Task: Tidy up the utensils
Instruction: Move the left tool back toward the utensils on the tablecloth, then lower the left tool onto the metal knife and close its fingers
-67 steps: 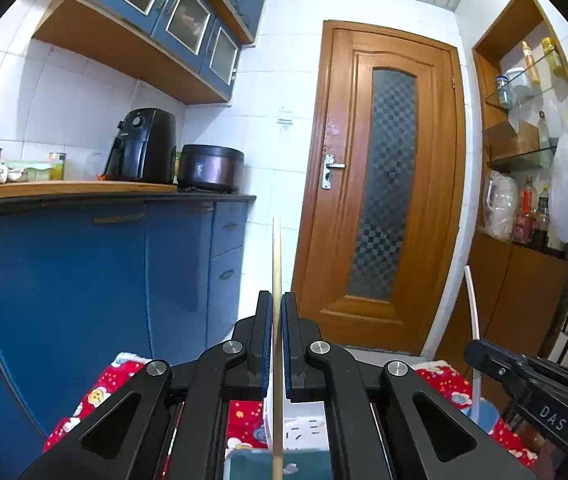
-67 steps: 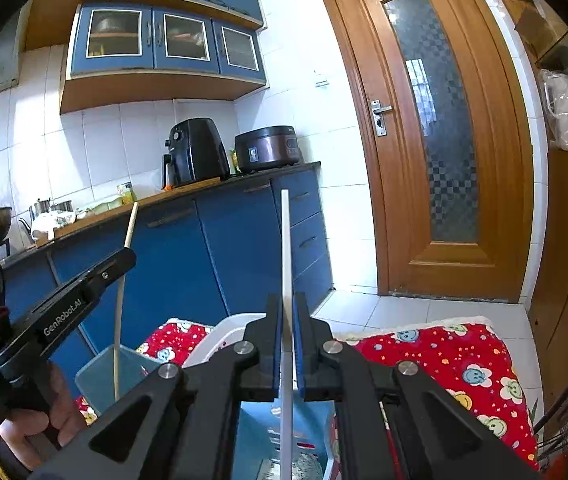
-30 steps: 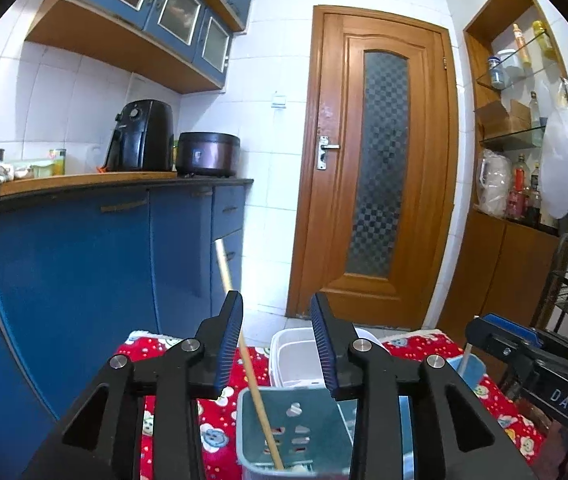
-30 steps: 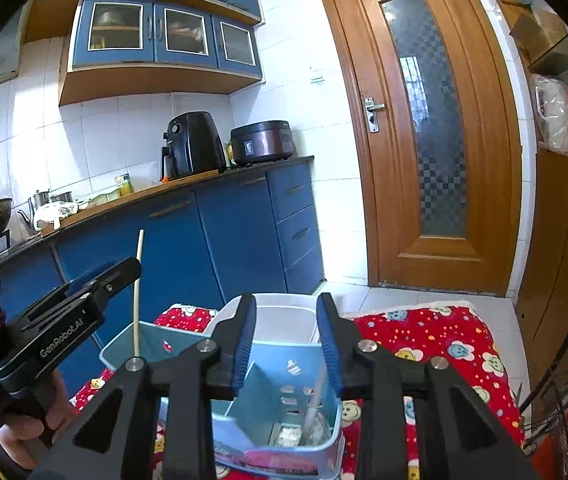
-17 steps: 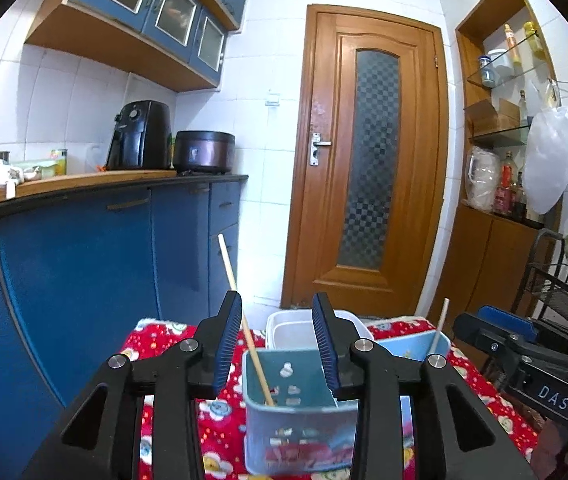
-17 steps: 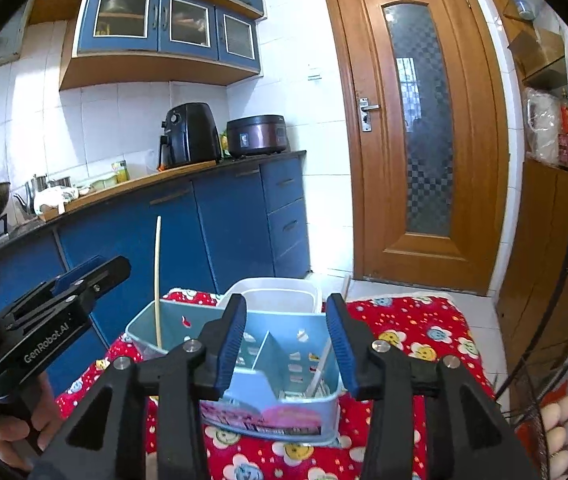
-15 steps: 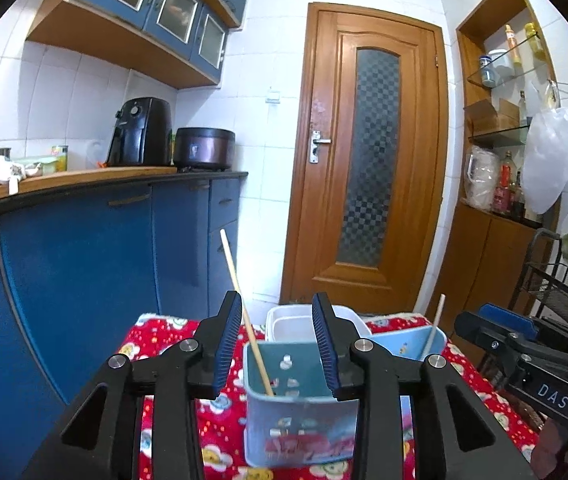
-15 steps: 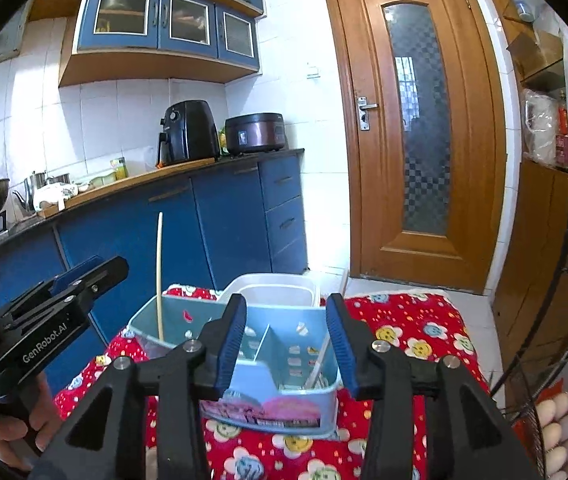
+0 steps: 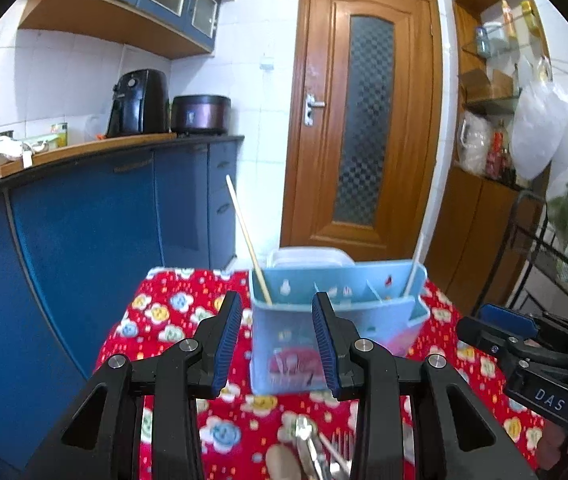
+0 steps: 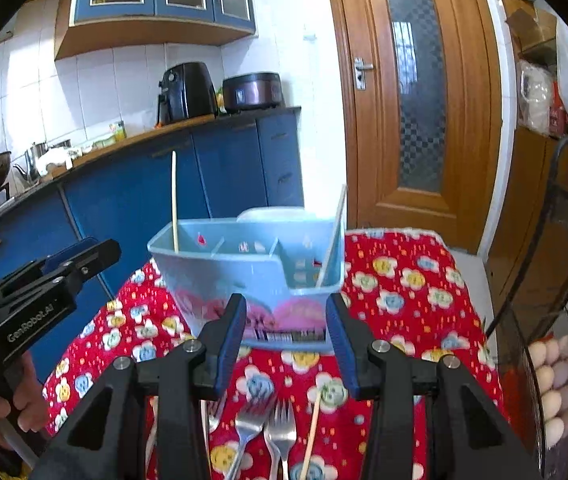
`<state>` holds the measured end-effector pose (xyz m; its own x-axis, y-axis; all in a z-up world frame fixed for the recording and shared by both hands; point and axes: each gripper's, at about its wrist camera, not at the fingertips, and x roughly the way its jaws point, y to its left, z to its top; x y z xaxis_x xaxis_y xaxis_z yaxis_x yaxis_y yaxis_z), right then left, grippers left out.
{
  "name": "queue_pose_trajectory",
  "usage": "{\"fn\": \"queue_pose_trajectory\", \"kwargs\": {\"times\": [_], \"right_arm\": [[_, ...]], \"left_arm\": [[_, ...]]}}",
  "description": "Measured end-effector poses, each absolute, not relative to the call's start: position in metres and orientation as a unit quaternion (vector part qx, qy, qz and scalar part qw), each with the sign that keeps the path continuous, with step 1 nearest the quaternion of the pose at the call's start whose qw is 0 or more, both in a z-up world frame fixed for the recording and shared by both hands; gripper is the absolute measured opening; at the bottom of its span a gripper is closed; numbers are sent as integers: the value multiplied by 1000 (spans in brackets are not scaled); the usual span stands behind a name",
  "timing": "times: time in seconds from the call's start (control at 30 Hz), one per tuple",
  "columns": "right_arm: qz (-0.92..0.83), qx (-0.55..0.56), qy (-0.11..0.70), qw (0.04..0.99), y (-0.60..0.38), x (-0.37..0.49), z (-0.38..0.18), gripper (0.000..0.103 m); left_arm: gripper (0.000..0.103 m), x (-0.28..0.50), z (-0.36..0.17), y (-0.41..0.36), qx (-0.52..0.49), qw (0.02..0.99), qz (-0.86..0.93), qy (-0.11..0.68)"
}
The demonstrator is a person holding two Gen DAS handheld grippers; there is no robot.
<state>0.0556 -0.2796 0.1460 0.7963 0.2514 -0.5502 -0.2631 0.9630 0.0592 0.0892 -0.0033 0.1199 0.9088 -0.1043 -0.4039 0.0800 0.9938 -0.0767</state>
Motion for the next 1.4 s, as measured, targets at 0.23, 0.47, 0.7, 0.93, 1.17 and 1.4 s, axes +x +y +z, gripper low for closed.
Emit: {"fn": "queue_pose_trajectory", "kwargs": {"times": [0.23,0.47,0.7,0.93,1.17,1.4], "right_arm": [[128,-3,330,935,-288,49,126,45],[129,3,374,918,-296,47,107,45],[131,3,422,897,-304,47,84,45],[134,4,469,873,-307,49,61,45],[136,8,499,856,-309,53,47,42],[136,3,514,847,-307,56,42,38]], "left_arm": [[37,77,103,-8,-14,965,-55,257],[37,76,80,-9,-14,948,-63,312],[37,80,54,-4,-28,927,-67,368],[37,82,29,3,-49,906,-73,414],[37,84,9,7,-73,886,-83,451],[37,88,-2,8,-81,875,-90,468]]}}
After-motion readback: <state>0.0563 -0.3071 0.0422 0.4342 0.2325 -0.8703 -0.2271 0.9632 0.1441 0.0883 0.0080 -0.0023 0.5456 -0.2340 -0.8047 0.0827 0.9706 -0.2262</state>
